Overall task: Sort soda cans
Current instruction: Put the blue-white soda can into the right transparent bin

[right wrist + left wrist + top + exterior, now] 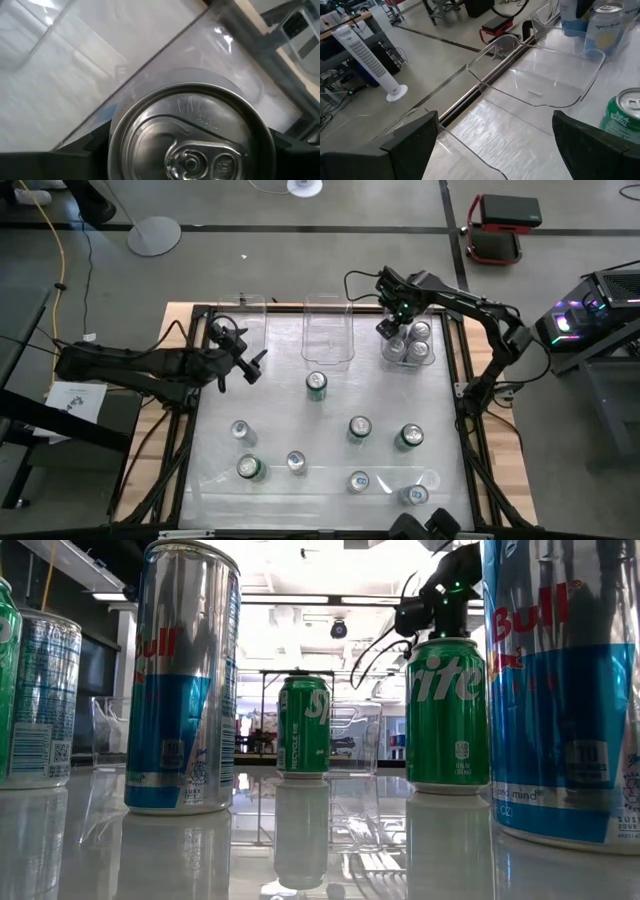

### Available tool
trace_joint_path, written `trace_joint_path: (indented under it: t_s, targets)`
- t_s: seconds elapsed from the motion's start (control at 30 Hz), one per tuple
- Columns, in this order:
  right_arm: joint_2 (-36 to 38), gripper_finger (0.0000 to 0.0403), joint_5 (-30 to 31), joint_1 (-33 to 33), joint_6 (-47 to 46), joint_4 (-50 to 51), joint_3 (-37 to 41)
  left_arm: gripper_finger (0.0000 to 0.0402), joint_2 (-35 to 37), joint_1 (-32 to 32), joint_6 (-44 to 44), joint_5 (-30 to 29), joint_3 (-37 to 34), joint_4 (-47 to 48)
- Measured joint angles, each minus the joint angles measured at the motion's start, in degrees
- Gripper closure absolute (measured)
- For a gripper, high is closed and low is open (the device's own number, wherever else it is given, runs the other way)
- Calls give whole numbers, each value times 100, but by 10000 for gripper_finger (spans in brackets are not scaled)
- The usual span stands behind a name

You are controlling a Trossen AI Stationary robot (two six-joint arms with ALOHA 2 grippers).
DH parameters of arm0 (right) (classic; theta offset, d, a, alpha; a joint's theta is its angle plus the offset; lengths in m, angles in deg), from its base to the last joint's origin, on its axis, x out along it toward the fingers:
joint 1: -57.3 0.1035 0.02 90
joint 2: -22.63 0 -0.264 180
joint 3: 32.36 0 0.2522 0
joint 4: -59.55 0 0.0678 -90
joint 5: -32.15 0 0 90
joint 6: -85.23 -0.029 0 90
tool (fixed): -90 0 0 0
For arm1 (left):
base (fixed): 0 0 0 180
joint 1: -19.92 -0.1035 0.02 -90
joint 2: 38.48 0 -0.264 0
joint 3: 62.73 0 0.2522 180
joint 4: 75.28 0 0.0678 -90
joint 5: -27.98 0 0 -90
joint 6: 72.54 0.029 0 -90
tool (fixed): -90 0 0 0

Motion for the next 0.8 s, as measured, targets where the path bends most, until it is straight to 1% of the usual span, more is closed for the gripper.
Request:
trace_joint_path:
  t_s: [0.17,0.37,0.53,0.67,0.8]
  targets:
    - [0,119,0,0,-6,-107,0,35,7,85,-4,-118,-448,-486]
    - [5,118,-25,0,134,-139,33,35,10,251,-78,-433,-620,-531]
    - [396,118,-196,-64,439,-794,806,35,48,400,-170,-666,-624,-481]
    - [866,117,-312,-150,357,-1622,1382,35,59,445,-172,-734,-627,-507]
    - [1001,117,-430,-246,268,-1699,1705,35,73,442,-172,-783,-627,-517]
